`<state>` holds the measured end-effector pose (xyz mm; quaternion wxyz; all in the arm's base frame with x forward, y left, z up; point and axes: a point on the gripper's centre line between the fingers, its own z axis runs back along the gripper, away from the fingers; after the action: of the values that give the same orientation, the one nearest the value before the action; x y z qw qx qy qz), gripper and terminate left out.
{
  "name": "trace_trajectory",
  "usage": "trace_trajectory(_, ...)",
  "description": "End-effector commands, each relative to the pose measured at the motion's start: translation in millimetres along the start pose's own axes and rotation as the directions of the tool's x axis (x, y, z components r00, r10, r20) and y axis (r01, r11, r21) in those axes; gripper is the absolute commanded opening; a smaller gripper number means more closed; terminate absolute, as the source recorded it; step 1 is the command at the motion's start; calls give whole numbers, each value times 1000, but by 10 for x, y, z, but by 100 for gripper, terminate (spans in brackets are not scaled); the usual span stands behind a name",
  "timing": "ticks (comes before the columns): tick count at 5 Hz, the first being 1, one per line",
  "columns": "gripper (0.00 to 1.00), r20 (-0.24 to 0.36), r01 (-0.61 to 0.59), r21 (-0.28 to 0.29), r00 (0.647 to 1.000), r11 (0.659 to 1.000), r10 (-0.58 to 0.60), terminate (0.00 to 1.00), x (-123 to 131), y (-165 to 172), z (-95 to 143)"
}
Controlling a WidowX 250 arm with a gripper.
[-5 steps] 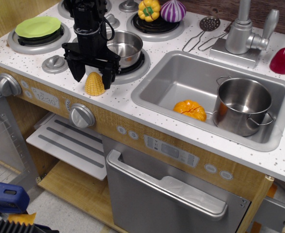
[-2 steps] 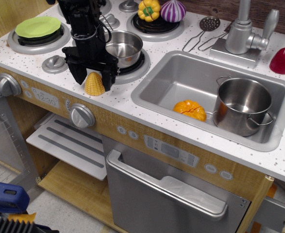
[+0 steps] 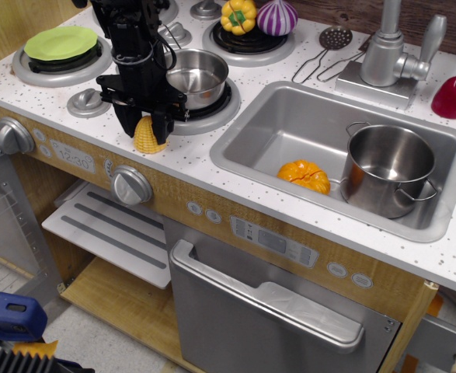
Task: Put corn in pan which is on stove
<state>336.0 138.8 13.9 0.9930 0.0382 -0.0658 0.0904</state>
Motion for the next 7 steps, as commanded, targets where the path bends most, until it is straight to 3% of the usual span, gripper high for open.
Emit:
trace_trajectory(1,0,73,42,127,996,991,-52,0,187,67,637)
trace_trajectory(2,0,86,68,199,992,978,-87,0,225,93,861)
trace_trajectory(4,0,138,127,216,978,968,-159,0,544,23,1043)
trace_trajectory(5,0,176,155,205,965,966,-193,0,693,7,946)
trace_trajectory(6,0,182,188,144,960,972,-213,0,794,42,745)
trace_trajectory(7,0,185,215,121,954,969,-235,0,872,85,650)
